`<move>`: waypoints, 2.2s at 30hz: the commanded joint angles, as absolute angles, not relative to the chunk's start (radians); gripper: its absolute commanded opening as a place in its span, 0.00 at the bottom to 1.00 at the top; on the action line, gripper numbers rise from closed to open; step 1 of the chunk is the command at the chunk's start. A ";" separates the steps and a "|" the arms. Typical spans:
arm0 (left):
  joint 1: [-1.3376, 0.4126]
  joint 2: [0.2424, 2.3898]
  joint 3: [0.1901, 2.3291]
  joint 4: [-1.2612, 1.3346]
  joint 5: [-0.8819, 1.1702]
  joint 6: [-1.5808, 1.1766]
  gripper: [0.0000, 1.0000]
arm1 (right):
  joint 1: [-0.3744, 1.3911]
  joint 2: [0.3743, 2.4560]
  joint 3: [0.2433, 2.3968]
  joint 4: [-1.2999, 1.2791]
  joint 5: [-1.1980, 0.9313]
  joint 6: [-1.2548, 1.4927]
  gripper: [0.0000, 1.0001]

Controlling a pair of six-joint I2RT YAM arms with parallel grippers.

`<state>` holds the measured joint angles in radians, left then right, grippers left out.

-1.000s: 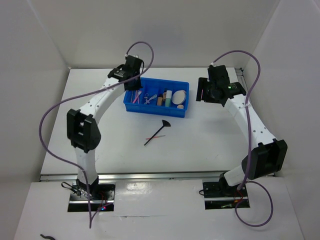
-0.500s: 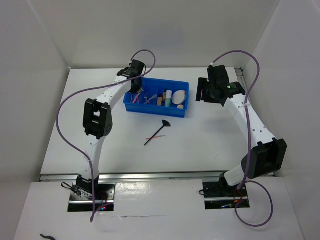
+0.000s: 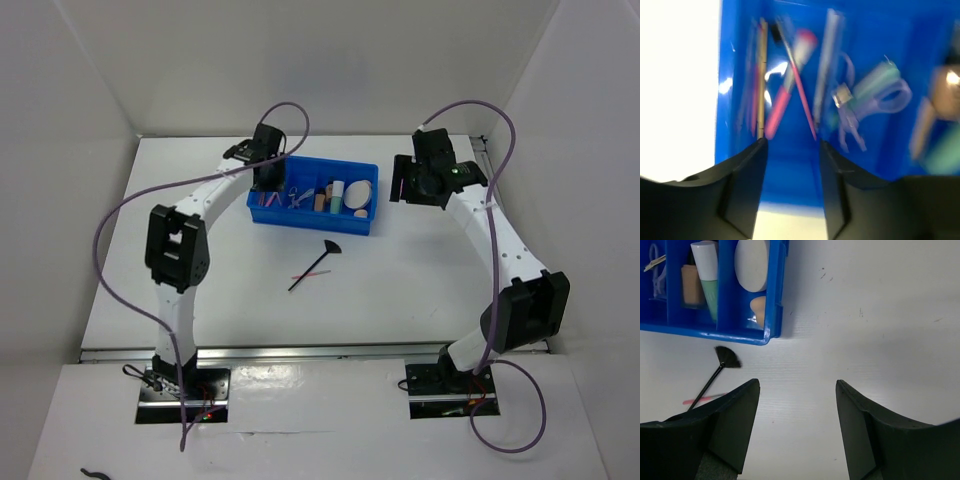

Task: Organize the makeup

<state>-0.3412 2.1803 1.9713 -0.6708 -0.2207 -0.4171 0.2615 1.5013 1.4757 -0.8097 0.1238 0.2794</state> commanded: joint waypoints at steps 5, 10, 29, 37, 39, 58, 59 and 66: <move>-0.577 1.723 1.513 -0.525 -0.086 -0.344 0.52 | 0.259 1.431 1.509 -0.821 0.133 0.296 0.70; -0.713 1.756 1.448 -0.592 -0.044 -0.356 0.61 | 0.268 1.398 1.486 -0.821 0.143 0.296 0.71; -0.767 2.115 1.631 -0.670 -0.173 -0.377 0.59 | 0.268 1.368 1.459 -0.830 0.153 0.305 0.71; -0.747 2.115 1.612 -0.670 -0.206 -0.336 0.49 | 0.268 1.388 1.459 -0.821 0.153 0.305 0.71; -0.747 2.098 1.603 -0.661 -0.206 -0.325 0.39 | 0.268 1.388 1.450 -0.821 0.153 0.305 0.71; -0.694 1.835 1.658 -0.821 -0.244 -0.337 0.00 | 0.268 1.397 1.483 -0.839 0.153 0.296 0.71; -0.674 1.835 1.675 -0.821 -0.244 -0.337 0.00 | 0.268 1.397 1.483 -0.839 0.153 0.296 0.71; -0.568 1.902 1.781 -0.822 -0.103 -0.273 0.00 | 0.268 1.417 1.493 -0.839 0.144 0.296 0.71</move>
<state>-0.5659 1.8725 1.7473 -0.8009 -0.1745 -0.3111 0.2619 1.4147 1.4548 -0.8249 0.1421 0.2977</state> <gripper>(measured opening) 0.028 0.711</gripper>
